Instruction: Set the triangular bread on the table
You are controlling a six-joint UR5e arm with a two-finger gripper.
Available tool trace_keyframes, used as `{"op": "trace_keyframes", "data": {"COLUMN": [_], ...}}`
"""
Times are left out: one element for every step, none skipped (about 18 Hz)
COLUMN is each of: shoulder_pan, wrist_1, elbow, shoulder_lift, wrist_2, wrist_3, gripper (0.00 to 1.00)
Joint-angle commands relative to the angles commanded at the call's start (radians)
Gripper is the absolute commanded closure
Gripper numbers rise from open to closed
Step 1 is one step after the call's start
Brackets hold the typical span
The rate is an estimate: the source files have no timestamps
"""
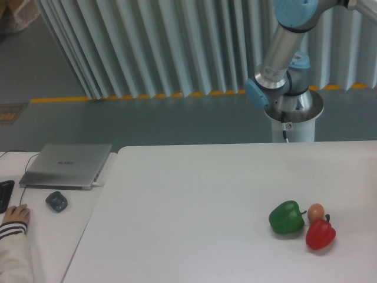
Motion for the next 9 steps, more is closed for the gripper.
{"op": "trace_keyframes", "data": {"shoulder_pan": [0.0,0.002,0.002,0.0,0.002,0.002,-0.001,0.0,0.002], "wrist_1": [-0.026,-0.078,-0.107,-0.135,-0.166,-0.19,-0.213,-0.227,-0.246], "elbow": [0.006,0.014,0.015,0.018,0.021,0.025,0.029,0.035,0.047], "shoulder_lift": [0.006,0.02,0.028,0.032,0.043,0.049,0.06,0.061,0.058], "wrist_2": [-0.003,-0.011,-0.025,-0.045,-0.066,-0.077,-0.08,-0.082,-0.082], "wrist_3": [0.003,0.011,0.012,0.012,0.014,0.014,0.014,0.014,0.015], "gripper": [0.91,0.91,0.91,0.91,0.91,0.91,0.91,0.91,0.91]}}
